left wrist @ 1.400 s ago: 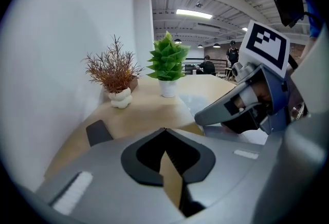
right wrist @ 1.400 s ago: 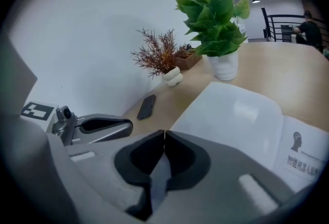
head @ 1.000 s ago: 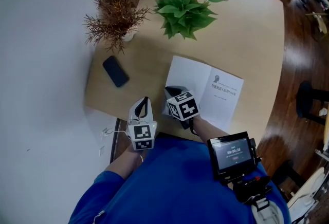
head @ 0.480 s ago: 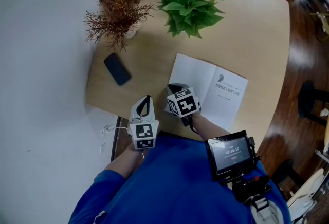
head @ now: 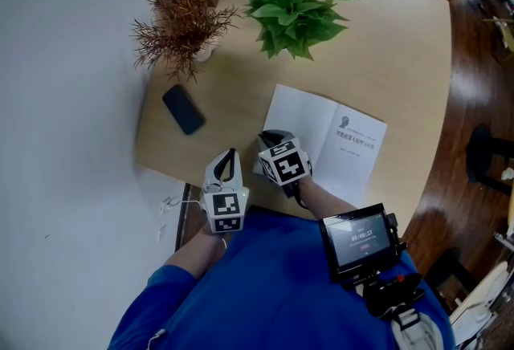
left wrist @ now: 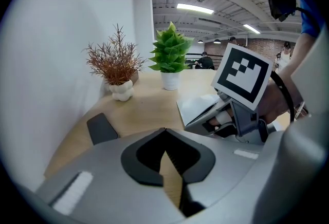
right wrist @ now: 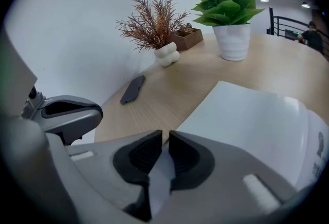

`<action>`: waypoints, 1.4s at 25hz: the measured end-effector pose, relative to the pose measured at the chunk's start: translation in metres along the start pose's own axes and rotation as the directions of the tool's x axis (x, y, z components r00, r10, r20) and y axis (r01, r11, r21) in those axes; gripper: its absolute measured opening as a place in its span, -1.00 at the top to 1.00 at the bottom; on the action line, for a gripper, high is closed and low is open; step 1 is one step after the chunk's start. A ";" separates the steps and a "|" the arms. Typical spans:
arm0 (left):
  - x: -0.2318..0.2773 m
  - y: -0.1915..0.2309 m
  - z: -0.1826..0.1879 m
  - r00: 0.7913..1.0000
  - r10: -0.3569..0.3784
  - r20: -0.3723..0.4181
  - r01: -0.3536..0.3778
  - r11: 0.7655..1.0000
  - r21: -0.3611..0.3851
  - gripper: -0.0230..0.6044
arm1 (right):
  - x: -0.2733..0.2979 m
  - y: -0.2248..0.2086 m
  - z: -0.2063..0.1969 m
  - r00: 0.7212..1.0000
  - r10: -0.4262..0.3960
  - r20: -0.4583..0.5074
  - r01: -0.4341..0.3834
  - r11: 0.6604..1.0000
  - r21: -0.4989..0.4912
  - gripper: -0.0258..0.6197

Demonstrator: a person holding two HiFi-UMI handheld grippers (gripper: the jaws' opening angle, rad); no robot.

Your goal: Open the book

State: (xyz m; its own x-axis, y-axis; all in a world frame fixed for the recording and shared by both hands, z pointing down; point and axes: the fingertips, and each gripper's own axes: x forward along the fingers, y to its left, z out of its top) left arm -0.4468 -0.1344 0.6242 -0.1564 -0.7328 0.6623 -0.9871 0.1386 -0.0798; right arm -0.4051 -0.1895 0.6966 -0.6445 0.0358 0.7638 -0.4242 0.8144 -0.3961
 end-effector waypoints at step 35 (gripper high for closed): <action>-0.001 -0.072 0.042 0.974 -0.186 0.129 0.172 0.979 0.113 0.90 | -0.114 -0.023 -0.005 0.959 -0.099 0.267 0.090 0.995 0.043 0.68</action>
State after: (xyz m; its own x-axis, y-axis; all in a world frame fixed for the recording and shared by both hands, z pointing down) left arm -0.3772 -0.1714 0.5980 0.0265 -0.8253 0.5641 -0.9967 -0.0651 -0.0483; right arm -0.3181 -0.2095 0.6213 -0.7460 -0.2008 0.6349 -0.5078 0.7883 -0.3473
